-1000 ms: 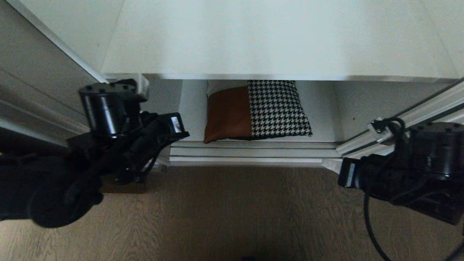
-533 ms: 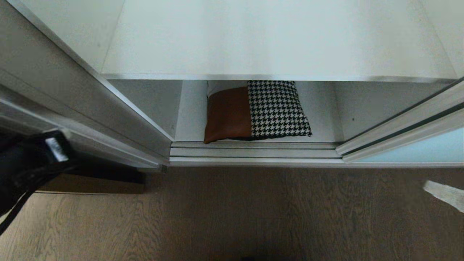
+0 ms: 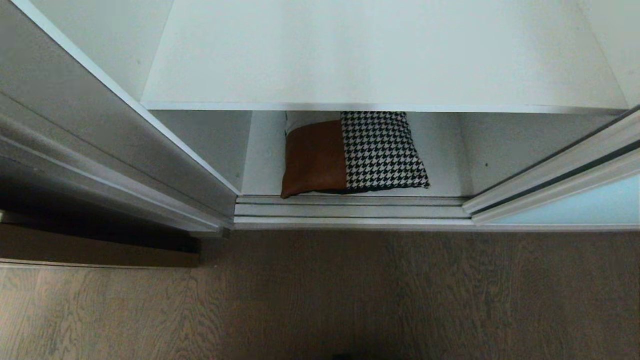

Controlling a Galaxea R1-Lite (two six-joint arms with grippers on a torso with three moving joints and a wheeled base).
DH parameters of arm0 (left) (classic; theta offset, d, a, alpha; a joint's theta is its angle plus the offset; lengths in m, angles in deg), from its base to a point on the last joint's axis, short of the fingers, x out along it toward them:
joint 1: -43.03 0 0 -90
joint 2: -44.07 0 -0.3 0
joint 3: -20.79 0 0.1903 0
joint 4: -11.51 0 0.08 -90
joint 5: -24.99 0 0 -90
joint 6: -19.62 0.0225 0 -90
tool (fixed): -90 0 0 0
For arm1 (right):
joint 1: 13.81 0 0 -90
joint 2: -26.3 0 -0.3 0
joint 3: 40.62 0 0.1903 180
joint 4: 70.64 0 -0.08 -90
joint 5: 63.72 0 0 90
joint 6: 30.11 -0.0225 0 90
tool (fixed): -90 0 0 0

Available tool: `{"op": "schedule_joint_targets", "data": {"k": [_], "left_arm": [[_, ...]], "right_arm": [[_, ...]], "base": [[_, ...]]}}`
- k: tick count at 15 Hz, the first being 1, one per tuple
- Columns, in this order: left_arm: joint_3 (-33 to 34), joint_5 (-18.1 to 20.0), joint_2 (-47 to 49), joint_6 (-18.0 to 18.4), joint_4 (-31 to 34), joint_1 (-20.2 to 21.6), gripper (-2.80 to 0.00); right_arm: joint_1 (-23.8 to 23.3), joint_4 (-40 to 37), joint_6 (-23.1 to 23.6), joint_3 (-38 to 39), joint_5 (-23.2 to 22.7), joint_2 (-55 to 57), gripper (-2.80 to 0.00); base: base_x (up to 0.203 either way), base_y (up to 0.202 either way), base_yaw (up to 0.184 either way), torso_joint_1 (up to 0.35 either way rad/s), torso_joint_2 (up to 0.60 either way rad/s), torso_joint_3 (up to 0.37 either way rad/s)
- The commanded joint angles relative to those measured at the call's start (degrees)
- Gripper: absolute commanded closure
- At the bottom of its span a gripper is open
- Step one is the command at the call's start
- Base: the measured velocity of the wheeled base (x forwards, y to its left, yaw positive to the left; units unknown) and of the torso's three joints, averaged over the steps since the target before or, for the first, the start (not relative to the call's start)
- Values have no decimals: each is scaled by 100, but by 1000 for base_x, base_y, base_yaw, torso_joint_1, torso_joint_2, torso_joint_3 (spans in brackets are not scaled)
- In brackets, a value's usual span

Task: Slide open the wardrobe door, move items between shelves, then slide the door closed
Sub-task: Place the pillow on the lower shelf

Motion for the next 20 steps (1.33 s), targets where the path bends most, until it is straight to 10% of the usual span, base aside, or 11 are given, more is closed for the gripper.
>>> {"op": "schedule_joint_targets", "data": {"k": [1,8,14,20], "left_arm": [[534,18,-944,86,35,310,0],[1570,409,-2722,517,377,866,0],[1593,3289,-3340,580,1689,878,0],[1552,3542,-3342,579,2383,878,0]], "right_arm": [[-322,5,-328,173,-14,-593,0],[-482,15,-327,279,-127,-746,0],[-477,24,-327,232,-166,-743,0],[-535,15,570,419,-333,-770,0]], "base": [[0,0,0,0,0,0],[0,0,0,0,0,0],[0,0,0,0,0,0],[0,0,0,0,0,0]]}}
